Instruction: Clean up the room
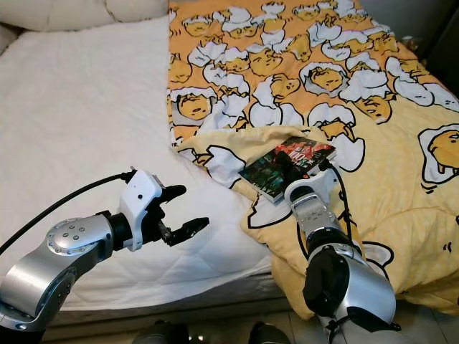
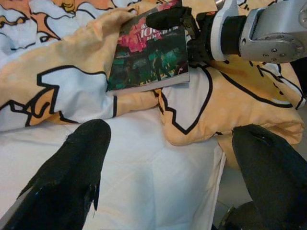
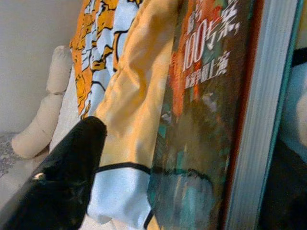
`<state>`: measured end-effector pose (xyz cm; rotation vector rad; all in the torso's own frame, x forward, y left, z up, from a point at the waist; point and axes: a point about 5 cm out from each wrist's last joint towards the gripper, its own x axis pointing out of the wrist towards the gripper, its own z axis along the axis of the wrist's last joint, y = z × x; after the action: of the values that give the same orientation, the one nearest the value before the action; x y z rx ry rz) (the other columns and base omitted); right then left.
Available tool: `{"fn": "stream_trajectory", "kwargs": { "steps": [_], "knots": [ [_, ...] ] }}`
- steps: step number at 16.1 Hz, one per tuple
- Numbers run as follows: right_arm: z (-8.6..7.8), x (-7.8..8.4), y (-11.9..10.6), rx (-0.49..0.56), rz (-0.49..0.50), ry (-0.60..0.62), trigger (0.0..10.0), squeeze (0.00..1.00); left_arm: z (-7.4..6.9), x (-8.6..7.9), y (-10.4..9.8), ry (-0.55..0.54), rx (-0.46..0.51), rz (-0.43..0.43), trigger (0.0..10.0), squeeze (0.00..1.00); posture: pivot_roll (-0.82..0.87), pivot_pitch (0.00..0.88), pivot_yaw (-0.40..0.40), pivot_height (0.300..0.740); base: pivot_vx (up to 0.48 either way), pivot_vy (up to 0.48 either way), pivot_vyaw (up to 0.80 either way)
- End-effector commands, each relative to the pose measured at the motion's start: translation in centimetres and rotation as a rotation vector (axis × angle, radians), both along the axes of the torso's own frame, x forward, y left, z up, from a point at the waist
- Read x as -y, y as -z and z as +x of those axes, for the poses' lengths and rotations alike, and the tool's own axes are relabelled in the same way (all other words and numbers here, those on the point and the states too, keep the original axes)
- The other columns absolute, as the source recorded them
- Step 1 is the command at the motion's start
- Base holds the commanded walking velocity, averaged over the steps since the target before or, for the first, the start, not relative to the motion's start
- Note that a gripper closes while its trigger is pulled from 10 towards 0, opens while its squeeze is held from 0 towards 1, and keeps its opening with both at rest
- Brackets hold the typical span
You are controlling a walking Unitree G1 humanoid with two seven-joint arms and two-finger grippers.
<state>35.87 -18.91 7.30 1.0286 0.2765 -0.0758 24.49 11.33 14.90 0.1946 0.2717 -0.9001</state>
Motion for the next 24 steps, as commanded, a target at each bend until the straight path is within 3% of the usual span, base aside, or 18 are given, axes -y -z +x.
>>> {"fn": "stream_trajectory", "kwargs": {
  "steps": [1,6,11,17,24],
  "knots": [
    [0.6,0.1,-0.9,0.034,0.016,0.017,0.0,0.00,-0.2,0.1,-0.3,0.007,0.004,0.006,10.0,1.00,0.17,0.167,0.063,0.740,0.000,0.000,0.00],
    [0.8,-0.3,-1.3,0.063,0.019,-0.004,0.0,0.00,-0.3,0.2,-0.2,-0.003,-0.001,0.001,10.0,1.00,0.17,0.161,0.049,0.740,0.000,0.000,0.00],
    [0.3,-0.9,-0.2,0.000,-0.012,-0.039,0.0,0.00,-0.1,0.4,-0.3,-0.006,0.005,-0.002,10.0,1.00,0.17,0.153,0.044,0.740,0.000,0.000,0.00],
    [0.2,-0.7,0.1,-0.050,-0.069,-0.047,0.0,0.00,0.2,0.6,-0.2,-0.008,0.010,-0.001,10.0,1.00,0.16,0.133,0.034,0.740,0.000,0.000,0.00],
    [0.2,0.0,-0.2,-0.032,-0.039,-0.003,0.0,0.00,0.9,0.2,0.7,-0.046,-0.013,0.032,10.0,1.00,0.13,0.059,0.024,0.740,0.000,0.000,0.00]
  ]
}}
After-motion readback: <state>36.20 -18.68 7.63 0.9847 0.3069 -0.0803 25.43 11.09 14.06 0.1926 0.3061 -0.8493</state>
